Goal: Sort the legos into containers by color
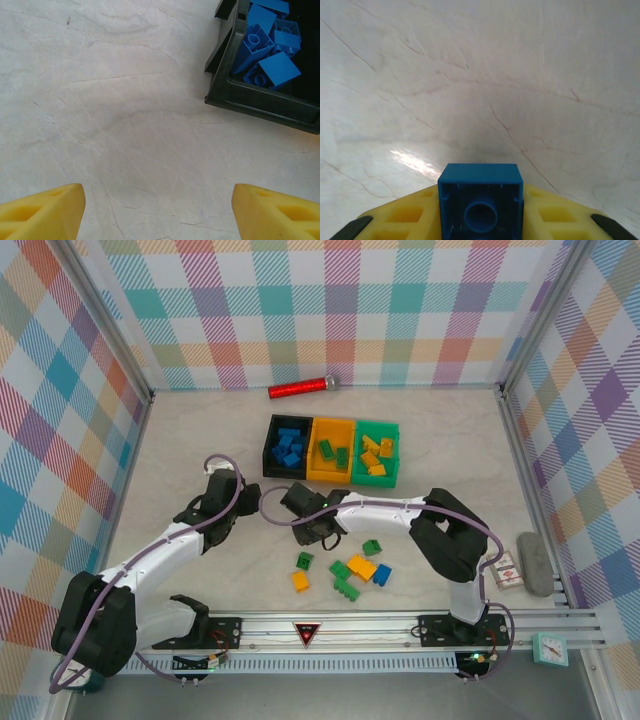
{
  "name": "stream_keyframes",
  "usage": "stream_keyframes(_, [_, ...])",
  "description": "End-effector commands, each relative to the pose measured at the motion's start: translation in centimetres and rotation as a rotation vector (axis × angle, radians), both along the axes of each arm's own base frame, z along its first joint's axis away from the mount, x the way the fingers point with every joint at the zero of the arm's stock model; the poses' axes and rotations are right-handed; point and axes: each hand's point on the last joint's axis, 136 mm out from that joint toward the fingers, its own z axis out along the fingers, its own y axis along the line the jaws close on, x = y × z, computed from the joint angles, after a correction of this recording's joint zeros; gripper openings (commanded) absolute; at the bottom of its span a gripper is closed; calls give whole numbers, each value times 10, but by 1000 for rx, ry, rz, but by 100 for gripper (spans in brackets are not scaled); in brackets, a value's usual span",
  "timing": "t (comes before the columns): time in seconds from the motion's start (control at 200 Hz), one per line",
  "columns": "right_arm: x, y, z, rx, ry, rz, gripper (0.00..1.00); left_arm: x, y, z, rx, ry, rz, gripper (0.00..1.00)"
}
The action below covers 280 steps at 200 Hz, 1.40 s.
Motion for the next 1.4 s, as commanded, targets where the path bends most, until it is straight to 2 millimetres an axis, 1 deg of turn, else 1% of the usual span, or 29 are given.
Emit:
stream_keyframes(0.0, [10,14,21,46,-47,3,35,4,6,10,1,-13,32,77])
stream_keyframes(0.09, [19,26,36,109,-71,5,35,4,4,11,-10,-10,23,77])
stream_keyframes(0.23, [40,37,60,182,-106,-5,35,4,5,11,-8,-11,29,77])
stream_keyframes(0.33, [58,38,72,215,-123,-26,35,5,6,5,1,-4,38,77])
stream_keyframes(0.415, [75,40,86,253,-144,-39,35,6,6,1,8,17,44,77])
stream_keyframes(0.525, [99,38,103,278,-170,-51,35,7,3,0,-3,29,33,76])
stream_keyframes(0.655, [131,37,116,281,-192,-67,36,6,3,1,-6,22,34,76])
stream_keyframes(0.795, [167,38,121,290,-210,-93,37,7,5,-2,4,31,41,76])
stream_keyframes(0.97, [213,38,119,306,-215,-140,37,7,2,-2,-5,42,34,76])
stream_keyframes(1.055, [230,40,118,285,-238,-130,38,7,2,-1,-5,39,31,76])
stream_keyframes(1.12, [241,38,112,256,-247,-137,38,7,3,-1,0,38,34,76])
stream_keyframes(1.175, [247,38,111,253,-247,-141,39,7,3,-4,4,44,33,76])
stream_keyframes(1.26, [252,38,111,261,-252,-146,44,8,2,-4,4,51,31,76])
stream_keyframes(1.395, [250,39,116,273,-246,-136,49,9,-1,-6,-5,60,19,76])
